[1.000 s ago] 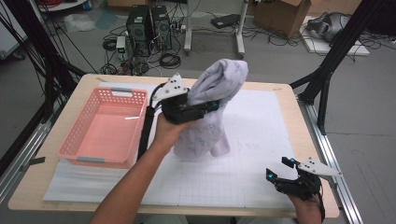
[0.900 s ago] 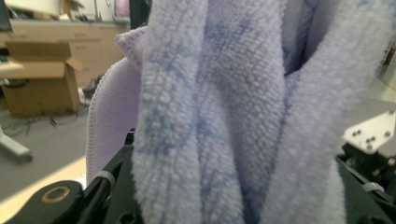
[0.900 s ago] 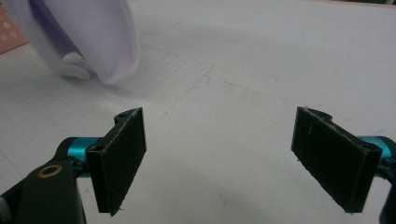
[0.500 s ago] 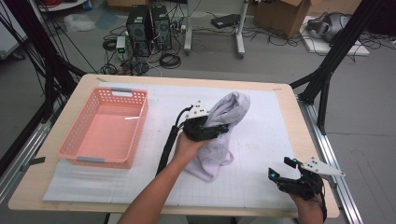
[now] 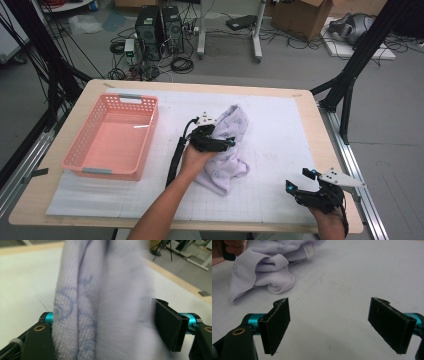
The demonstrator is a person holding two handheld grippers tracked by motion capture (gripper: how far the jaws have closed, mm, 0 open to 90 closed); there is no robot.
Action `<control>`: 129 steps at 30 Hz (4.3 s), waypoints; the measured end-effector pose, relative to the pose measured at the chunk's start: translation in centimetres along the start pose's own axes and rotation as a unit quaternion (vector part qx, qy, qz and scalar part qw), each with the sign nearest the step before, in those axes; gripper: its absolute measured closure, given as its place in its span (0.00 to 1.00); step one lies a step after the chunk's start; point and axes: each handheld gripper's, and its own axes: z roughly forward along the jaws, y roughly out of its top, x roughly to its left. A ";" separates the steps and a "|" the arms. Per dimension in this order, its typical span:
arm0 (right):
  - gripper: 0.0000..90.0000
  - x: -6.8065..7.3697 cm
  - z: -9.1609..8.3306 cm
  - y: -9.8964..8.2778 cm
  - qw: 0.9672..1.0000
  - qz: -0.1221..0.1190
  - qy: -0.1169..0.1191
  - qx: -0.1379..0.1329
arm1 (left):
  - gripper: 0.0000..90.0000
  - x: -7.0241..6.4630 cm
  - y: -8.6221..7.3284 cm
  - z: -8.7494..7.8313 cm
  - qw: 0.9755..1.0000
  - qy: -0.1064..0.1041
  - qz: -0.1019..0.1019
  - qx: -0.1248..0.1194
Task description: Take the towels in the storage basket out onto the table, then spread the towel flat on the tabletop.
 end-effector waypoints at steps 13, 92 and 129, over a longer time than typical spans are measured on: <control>0.18 0.3 0.7 0.4 1.000 0.000 0.009 0.005 | 0.22 1.0 -0.5 -7.8 0.997 0.031 0.019 -0.064; 0.96 4.3 10.8 2.5 0.988 -0.048 0.072 0.127 | 0.42 2.3 -7.7 -10.2 0.998 0.005 -0.051 -0.023; 0.94 5.3 11.4 6.6 0.993 -0.066 0.078 0.066 | 0.42 2.5 -8.6 -10.3 0.999 -0.007 -0.023 -0.038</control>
